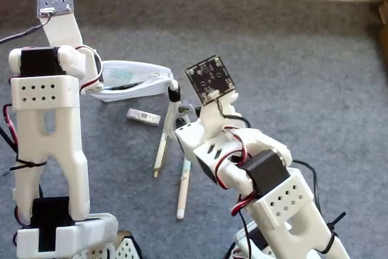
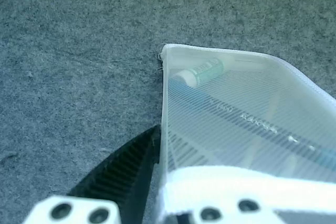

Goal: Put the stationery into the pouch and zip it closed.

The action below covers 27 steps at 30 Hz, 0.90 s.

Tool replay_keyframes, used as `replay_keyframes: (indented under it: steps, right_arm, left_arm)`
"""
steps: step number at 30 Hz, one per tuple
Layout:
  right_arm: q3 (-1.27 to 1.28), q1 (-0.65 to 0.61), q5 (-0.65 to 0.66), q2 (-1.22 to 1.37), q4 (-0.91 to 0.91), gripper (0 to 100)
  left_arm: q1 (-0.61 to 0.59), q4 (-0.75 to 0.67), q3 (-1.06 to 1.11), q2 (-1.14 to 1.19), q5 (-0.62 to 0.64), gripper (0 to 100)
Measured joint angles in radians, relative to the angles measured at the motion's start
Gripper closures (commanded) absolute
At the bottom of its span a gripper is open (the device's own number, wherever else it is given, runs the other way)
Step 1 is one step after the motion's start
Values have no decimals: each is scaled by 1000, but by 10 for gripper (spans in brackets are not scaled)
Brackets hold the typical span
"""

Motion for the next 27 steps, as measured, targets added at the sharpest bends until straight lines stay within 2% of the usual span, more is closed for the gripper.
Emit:
replay_keyframes:
  steps: [6, 15, 27]
  right_arm:
    - [0, 8, -49, 14, 8, 858]
    - [0, 11, -126, 245, 69, 858]
    - [0, 11, -138, 437, 69, 858]
  left_arm:
    - [0, 0, 0, 0, 0, 993]
    - [-44, -9, 2, 0, 2, 993]
    - [-112, -35, 2, 0, 6, 993]
